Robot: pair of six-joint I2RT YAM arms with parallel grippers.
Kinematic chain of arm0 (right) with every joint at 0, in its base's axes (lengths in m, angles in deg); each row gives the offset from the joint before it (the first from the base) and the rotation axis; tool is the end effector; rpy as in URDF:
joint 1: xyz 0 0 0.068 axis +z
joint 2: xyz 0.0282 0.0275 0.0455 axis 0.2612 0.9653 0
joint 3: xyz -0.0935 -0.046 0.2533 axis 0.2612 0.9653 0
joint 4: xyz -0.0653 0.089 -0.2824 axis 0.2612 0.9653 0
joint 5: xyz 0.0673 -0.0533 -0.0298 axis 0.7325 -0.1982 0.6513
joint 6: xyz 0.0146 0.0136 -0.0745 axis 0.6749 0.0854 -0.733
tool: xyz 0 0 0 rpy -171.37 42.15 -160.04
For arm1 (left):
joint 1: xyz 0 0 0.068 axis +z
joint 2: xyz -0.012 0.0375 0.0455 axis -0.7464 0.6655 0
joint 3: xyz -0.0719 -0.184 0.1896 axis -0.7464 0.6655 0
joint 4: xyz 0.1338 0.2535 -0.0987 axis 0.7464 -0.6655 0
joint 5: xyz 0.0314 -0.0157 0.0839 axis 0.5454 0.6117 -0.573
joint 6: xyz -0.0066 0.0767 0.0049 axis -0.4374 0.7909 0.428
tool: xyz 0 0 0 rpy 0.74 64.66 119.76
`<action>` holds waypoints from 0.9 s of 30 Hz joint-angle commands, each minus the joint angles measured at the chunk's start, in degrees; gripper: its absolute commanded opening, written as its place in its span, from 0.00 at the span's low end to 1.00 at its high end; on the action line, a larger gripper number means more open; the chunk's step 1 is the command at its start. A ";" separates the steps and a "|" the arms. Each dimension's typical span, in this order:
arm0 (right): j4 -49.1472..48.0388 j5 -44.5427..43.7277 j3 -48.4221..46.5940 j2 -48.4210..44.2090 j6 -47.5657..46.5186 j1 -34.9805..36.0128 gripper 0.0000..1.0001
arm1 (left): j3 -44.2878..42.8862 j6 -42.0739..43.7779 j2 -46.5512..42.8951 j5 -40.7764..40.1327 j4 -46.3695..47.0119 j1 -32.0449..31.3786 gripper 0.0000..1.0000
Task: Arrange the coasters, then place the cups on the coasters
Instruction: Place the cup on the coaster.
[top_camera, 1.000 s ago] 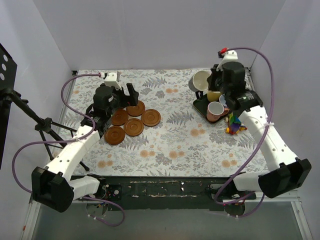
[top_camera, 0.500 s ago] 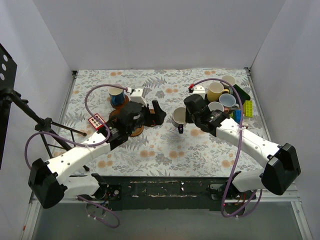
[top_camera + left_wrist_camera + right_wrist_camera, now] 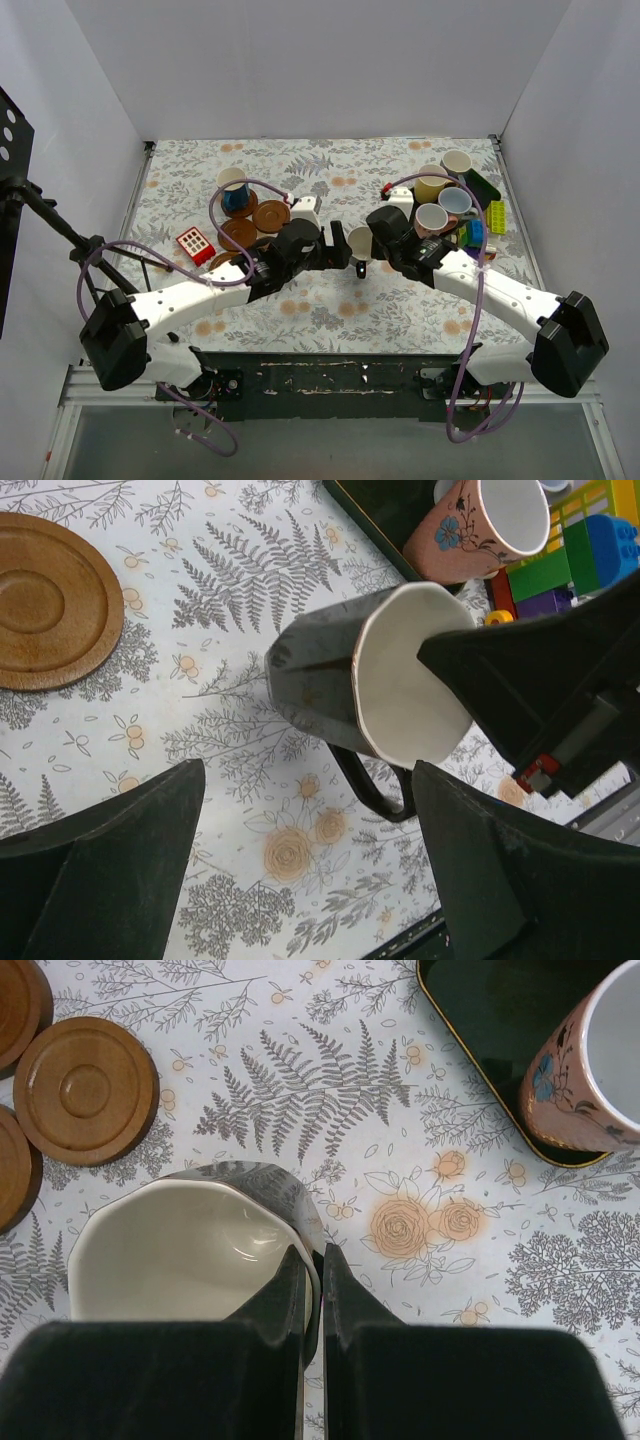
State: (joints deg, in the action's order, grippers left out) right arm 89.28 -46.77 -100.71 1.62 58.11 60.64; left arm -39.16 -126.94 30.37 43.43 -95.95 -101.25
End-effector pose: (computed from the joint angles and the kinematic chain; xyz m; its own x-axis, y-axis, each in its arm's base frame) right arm 0.2640 0.2194 0.2457 -0.5489 0.0827 -0.8318 -0.0371 0.9917 0.1231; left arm 0.2320 -0.2791 0.2427 -0.6967 -0.6316 -0.3400 -0.1555 0.5958 -0.7880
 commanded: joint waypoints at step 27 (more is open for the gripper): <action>-2.78 -10.24 0.51 -2.82 1.74 5.74 0.01 | -12.51 4.75 17.46 -5.12 2.71 -1.61 0.09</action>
State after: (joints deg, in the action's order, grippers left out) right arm 90.17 -53.50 -98.48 -0.39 58.51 65.84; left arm -49.63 -122.97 48.58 39.43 -93.52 -102.65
